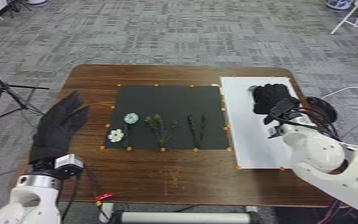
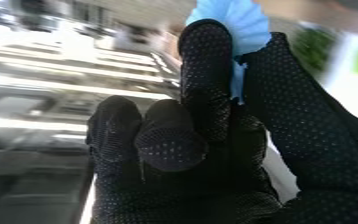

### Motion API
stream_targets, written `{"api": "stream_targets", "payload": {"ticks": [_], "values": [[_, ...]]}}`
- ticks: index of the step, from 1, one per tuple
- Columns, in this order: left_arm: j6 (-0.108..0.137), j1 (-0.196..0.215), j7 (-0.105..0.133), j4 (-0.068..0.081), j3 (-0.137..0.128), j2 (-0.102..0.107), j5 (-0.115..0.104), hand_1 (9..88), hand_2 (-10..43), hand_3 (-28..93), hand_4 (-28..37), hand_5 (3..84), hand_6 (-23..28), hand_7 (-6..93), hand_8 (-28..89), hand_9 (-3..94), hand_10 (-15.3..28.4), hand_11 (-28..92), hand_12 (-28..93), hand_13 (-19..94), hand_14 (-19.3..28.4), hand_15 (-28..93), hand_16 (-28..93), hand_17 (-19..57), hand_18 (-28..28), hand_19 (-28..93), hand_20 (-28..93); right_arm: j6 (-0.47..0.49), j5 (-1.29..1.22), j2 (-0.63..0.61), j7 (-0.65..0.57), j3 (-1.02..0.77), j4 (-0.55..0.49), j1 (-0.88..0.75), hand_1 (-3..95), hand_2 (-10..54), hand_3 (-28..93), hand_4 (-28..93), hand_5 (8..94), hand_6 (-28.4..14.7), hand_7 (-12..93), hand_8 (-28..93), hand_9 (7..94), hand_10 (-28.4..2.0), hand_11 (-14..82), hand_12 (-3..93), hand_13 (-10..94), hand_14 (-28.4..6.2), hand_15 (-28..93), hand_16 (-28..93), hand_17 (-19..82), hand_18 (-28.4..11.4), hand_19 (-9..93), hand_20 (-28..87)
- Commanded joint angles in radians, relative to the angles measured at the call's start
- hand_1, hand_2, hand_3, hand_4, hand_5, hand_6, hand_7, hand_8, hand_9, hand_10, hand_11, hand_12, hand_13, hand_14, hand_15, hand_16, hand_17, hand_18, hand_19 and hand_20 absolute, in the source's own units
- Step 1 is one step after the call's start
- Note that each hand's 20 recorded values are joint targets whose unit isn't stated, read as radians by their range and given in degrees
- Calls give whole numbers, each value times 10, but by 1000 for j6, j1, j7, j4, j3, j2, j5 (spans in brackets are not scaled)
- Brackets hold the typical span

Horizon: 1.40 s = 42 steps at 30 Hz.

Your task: Arrange flowers

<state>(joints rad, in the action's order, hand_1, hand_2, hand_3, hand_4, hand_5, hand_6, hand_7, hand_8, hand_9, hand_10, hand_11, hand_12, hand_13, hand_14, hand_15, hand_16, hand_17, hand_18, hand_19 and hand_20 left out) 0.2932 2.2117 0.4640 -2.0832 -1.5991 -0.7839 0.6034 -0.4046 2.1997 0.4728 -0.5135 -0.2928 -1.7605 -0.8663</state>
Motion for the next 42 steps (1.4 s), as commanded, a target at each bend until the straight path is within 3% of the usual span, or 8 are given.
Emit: {"api": "stream_targets", "payload": {"ticks": [1, 5, 11, 13, 18, 25, 31, 42], "values": [[28, 73, -8, -2, -33, -13, -9, 251, -8, 674, -251, 326, 33, 158, -72, 248, 119, 199, 195, 205, 142, 270, 62, -95, 198, 378, 127, -11, -25, 279, 39, 120, 8, 198, 457, -95, 831, -186, 744, 8, 448, 33, 846, -69, 258, 495, 720, -60, 849, 307, 429, -188, 932, 629], [35, 69, -9, 13, -27, -19, -21, 250, -8, 675, -251, 326, 32, 159, -73, 248, 120, 199, 195, 206, 142, 271, 62, -95, 198, 378, 127, -5, -34, 367, 46, 169, 26, 239, 465, -95, 827, -203, 747, 10, 443, 18, 845, -69, 256, 493, 720, -60, 849, 310, 428, -187, 932, 629], [37, 72, 0, 9, -39, -12, -14, 251, -8, 674, -252, 326, 32, 161, -74, 248, 120, 201, 194, 206, 141, 270, 62, -95, 199, 378, 127, 29, -37, 488, 52, 249, 91, 277, 478, -95, 817, -230, 756, 13, 424, -5, 849, -67, 243, 489, 720, -61, 848, 311, 427, -186, 932, 627], [45, 29, -7, 20, -20, -9, -8, 251, -8, 674, -252, 326, 32, 161, -74, 248, 120, 200, 194, 206, 142, 270, 62, -95, 199, 378, 127, 35, -44, 534, 77, 257, 149, 277, 483, -95, 814, -243, 762, 14, 412, -12, 855, -65, 230, 481, 721, -61, 849, 311, 429, -185, 932, 626], [32, 35, 3, 4, -36, 2, 7, 250, -9, 676, -253, 326, 31, 161, -74, 249, 119, 199, 195, 206, 142, 271, 62, -95, 199, 378, 127, 59, -41, 610, 48, 286, 215, 274, 493, -95, 812, -271, 778, 21, 375, -20, 872, -63, 183, 461, 723, -61, 848, 308, 430, -187, 932, 628], [16, -11, 3, 6, -15, 11, 23, 249, -9, 677, -253, 326, 32, 162, -74, 249, 119, 200, 195, 206, 142, 271, 61, -95, 198, 378, 127, 60, -43, 680, 31, 328, 303, 303, 494, -95, 811, -274, 784, 26, 355, -15, 878, -62, 162, 460, 725, -61, 848, 308, 433, -188, 932, 630], [7, -12, 5, 2, -17, 9, 28, 248, -9, 677, -252, 326, 32, 162, -74, 249, 119, 200, 194, 207, 142, 271, 61, -95, 198, 378, 127, 60, -38, 701, 16, 346, 317, 306, 492, -95, 811, -271, 783, 27, 351, -9, 881, -62, 156, 460, 726, -62, 850, 308, 433, -190, 932, 634], [-4, -38, 2, 12, 3, 10, 29, 249, -9, 676, -252, 327, 32, 159, -74, 249, 119, 201, 194, 207, 142, 272, 61, -95, 198, 377, 127, 38, -31, 758, -18, 372, 352, 306, 488, -95, 810, -268, 781, 31, 348, -4, 882, -60, 149, 461, 726, -63, 850, 311, 434, -191, 932, 637]]}}
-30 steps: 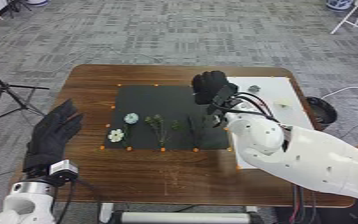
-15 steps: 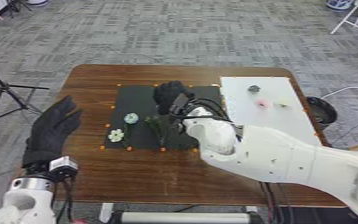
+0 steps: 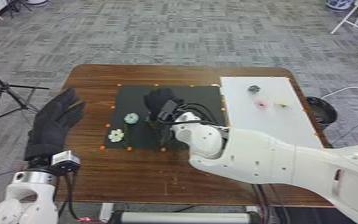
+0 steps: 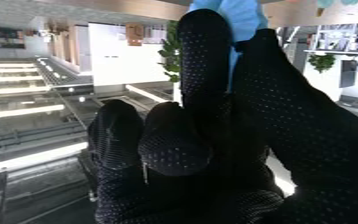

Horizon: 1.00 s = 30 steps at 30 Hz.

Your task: Arrange flowers

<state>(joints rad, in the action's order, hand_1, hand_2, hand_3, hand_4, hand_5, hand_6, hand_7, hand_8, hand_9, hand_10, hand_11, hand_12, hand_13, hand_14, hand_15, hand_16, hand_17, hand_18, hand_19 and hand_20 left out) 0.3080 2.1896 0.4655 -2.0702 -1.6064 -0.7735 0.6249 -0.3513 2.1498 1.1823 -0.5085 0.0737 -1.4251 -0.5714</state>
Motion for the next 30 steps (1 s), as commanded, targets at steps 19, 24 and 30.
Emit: {"api": "stream_targets", "payload": {"ticks": [19, 24, 30], "values": [[-30, -16, -14, -2, 9, -5, 13, 250, -8, 673, -250, 327, 33, 160, -73, 249, 120, 199, 193, 207, 142, 272, 61, -95, 200, 383, 132, 100, 22, 5, -32, -64, -14, -28, 355, -95, 798, -283, 668, 26, 304, -33, 722, -85, 321, 267, 672, -71, 865, 310, 386, -195, 932, 627], [-28, -11, -14, -6, 3, -7, 14, 251, -8, 674, -251, 327, 32, 161, -73, 249, 120, 199, 194, 207, 143, 271, 61, -95, 199, 382, 131, 114, 21, -4, -36, -81, -21, -36, 331, -95, 817, -283, 640, 22, 301, -148, 686, -89, 325, 247, 658, -77, 868, 307, 372, -197, 932, 621], [-27, -4, -14, -9, -1, -7, 14, 250, -8, 674, -251, 327, 33, 159, -73, 249, 120, 199, 194, 207, 143, 271, 60, -95, 199, 383, 131, 132, 19, -23, -36, -147, -49, -68, 313, -95, 815, -283, 623, 13, 293, -146, 660, -95, 323, 248, 642, -83, 869, 304, 361, -200, 932, 612]]}}
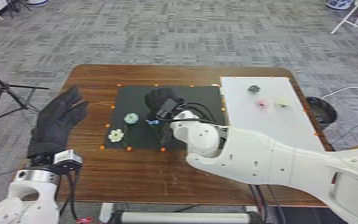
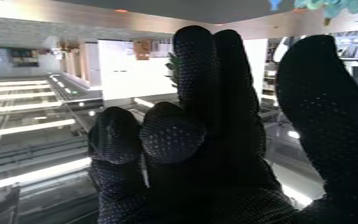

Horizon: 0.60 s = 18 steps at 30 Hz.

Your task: Arrange flowers

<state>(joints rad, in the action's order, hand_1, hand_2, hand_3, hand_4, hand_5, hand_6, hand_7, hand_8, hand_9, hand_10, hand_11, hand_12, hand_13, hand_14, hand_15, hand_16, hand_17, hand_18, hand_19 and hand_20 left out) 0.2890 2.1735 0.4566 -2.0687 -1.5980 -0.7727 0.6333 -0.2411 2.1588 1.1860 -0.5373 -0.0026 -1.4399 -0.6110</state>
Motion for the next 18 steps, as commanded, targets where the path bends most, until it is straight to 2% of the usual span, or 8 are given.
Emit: {"api": "stream_targets", "payload": {"ticks": [1, 7, 13, 17, 18], "values": [[-8, 12, -4, -10, -8, -8, 5, 250, -7, 674, -251, 327, 33, 159, -73, 249, 120, 199, 194, 206, 143, 271, 60, -95, 199, 383, 131, 25, 10, -31, -8, -88, -42, -34, 311, -95, 813, -283, 622, 12, 290, -145, 659, -96, 322, 248, 641, -83, 869, 303, 361, -200, 932, 611], [-6, 33, -4, -18, -18, -16, 5, 251, -8, 675, -250, 327, 33, 158, -73, 250, 120, 199, 194, 207, 143, 272, 60, -95, 199, 382, 131, -13, -6, -114, -49, -156, -116, -29, 301, -95, 817, -283, 594, 1, 271, -141, 635, -105, 308, 246, 633, -87, 869, 300, 355, -201, 932, 605], [1, 43, -4, -25, -20, -24, 9, 251, -8, 674, -250, 328, 33, 158, -73, 249, 120, 199, 194, 207, 143, 271, 60, -94, 199, 382, 131, 32, -10, -316, -85, -224, -197, -46, 310, -95, 835, -283, 517, -18, 253, -126, 558, -122, 297, 240, 589, -97, 864, 290, 329, -199, 926, 586], [0, 59, 6, -33, -29, -25, 8, 250, -8, 674, -251, 327, 33, 159, -73, 249, 120, 199, 194, 206, 143, 272, 61, -94, 199, 382, 131, 40, -18, -461, -112, -289, -237, -115, 308, -95, 841, -283, 471, -31, 245, -119, 505, -133, 285, 233, 565, -104, 860, 276, 321, -202, 926, 578], [2, 54, 7, -31, -26, -26, 9, 250, -8, 675, -250, 327, 33, 159, -73, 250, 120, 199, 194, 206, 144, 272, 61, -94, 199, 382, 131, 50, -14, -489, -117, -322, -246, -146, 307, -95, 842, -283, 460, -35, 243, -118, 497, -135, 283, 232, 561, -105, 860, 274, 320, -202, 926, 577]]}}
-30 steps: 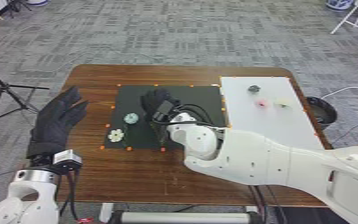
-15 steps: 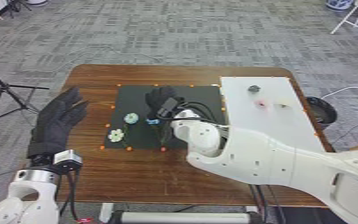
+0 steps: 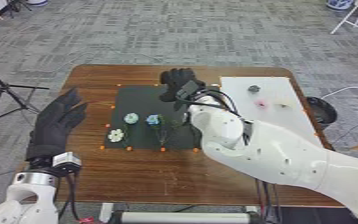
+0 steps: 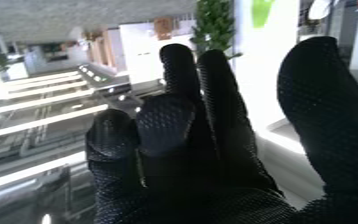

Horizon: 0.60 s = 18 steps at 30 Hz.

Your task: Arrange flowers

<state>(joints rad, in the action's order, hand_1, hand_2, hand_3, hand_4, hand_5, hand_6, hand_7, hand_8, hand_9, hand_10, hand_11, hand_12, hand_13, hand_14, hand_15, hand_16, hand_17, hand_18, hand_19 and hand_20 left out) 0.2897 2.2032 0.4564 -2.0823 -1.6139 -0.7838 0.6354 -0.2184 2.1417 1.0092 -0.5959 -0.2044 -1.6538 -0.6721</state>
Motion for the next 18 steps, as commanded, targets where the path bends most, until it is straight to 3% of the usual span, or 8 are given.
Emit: {"api": "stream_targets", "payload": {"ticks": [1, 8, 18], "values": [[4, 32, 8, -22, -15, -16, 6, 250, -8, 675, -250, 328, 33, 158, -73, 249, 120, 199, 194, 206, 144, 272, 61, -95, 199, 382, 131, 30, 6, -336, -53, -146, -36, -113, 306, -95, 843, -283, 453, -40, 238, -118, 492, -137, 282, 232, 557, -105, 861, 272, 319, -202, 925, 576], [14, 43, 14, -26, -20, -13, 1, 249, -8, 675, -251, 328, 32, 159, -73, 249, 120, 198, 194, 206, 143, 273, 61, -95, 200, 382, 131, 46, -2, -424, -47, -198, -30, -186, 309, -95, 832, -283, 444, -44, 224, -111, 493, -126, 257, 213, 552, -107, 864, 257, 316, -201, 924, 569], [12, 29, 16, -24, -9, -12, 3, 251, -8, 673, -251, 327, 32, 159, -73, 249, 120, 198, 194, 206, 143, 272, 61, -95, 199, 382, 130, 29, 31, -389, -41, -149, 69, -166, 313, -95, 827, -283, 465, -42, 225, -112, 513, -119, 232, 209, 563, -104, 856, 250, 317, -204, 922, 562]]}}
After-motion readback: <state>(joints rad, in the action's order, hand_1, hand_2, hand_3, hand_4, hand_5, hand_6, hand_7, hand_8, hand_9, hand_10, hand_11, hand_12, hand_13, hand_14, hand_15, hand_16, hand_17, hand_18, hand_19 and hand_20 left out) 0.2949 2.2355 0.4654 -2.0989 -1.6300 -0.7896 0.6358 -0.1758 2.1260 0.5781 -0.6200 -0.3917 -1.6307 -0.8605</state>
